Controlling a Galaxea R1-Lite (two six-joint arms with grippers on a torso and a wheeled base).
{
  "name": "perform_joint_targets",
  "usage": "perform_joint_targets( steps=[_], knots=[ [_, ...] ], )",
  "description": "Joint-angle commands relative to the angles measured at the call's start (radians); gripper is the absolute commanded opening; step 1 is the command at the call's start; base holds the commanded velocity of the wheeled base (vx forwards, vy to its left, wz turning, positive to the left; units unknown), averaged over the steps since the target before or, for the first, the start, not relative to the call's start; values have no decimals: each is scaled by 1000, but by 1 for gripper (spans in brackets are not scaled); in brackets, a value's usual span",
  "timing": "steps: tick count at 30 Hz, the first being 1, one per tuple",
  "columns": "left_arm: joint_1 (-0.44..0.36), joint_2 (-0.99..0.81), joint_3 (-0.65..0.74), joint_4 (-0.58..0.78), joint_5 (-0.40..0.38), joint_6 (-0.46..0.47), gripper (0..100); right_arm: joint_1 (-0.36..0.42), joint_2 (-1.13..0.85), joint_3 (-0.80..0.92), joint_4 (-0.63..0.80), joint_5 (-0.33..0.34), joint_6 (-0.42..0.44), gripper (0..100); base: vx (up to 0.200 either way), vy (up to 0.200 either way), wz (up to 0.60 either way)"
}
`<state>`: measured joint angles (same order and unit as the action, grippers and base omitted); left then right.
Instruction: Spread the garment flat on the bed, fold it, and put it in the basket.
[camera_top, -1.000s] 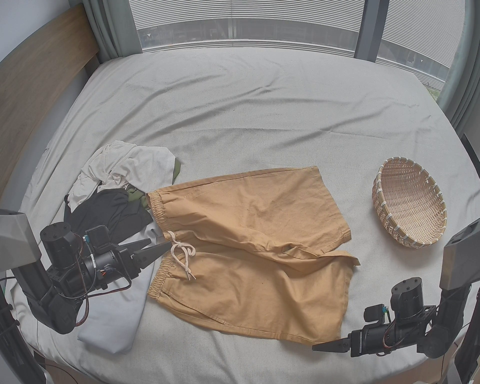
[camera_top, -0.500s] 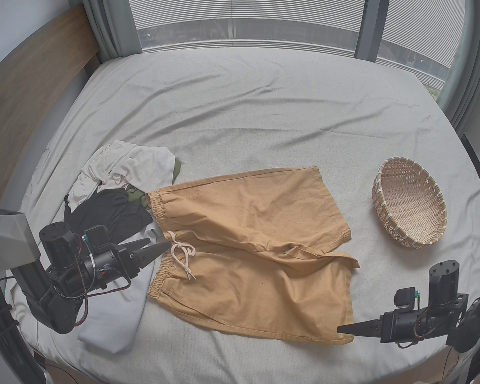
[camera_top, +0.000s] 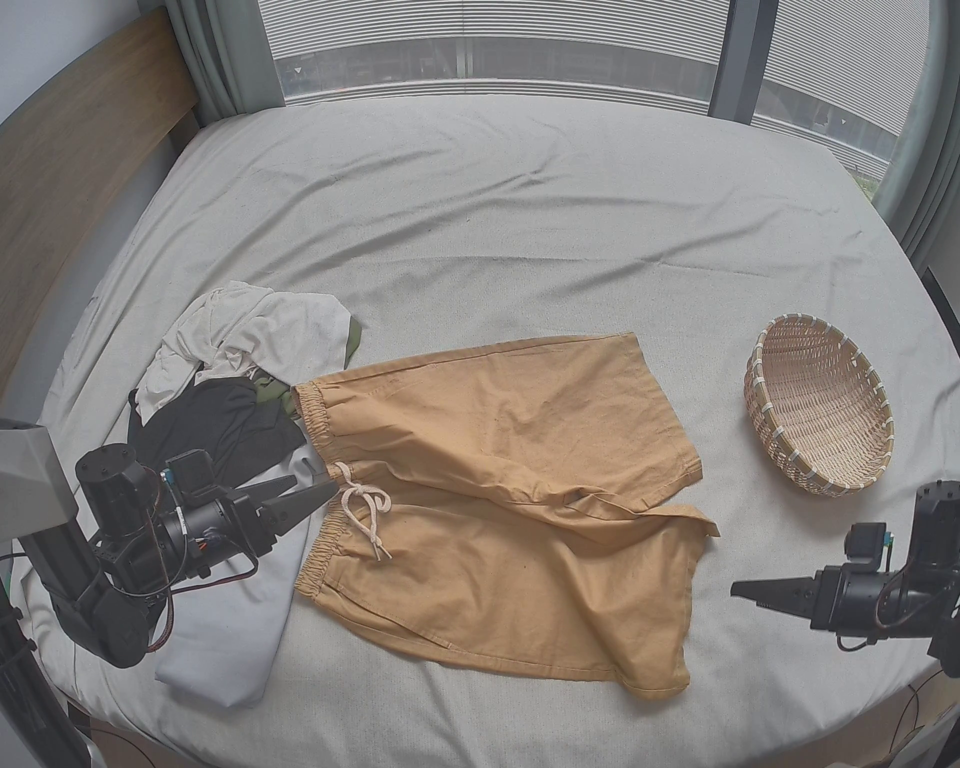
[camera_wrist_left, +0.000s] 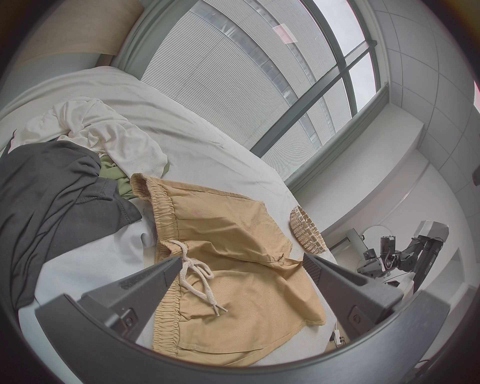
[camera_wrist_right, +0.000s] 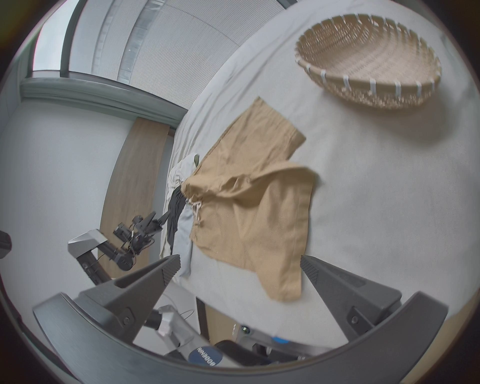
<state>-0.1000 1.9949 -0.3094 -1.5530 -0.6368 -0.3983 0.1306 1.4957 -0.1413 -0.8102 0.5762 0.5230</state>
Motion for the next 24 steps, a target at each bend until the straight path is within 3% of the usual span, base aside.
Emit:
perform_joint_targets(
  steps=[1,9,13,24],
  knots=[
    [9,1,4,-2,-1,-1,100,-63,150,-106,-6,-2,-38,100,0,0,0],
    [8,12,36,-1,0,3,100,-101,256,-207,-7,-6,-162,100,0,0,0],
    [8,13,55,1,-1,1,100,-106,365,-245,-12,-6,-302,100,0,0,0],
    [42,78,257,2,3,-1,100,-94,393,-184,-149,-12,-314,100,0,0,0]
  ],
)
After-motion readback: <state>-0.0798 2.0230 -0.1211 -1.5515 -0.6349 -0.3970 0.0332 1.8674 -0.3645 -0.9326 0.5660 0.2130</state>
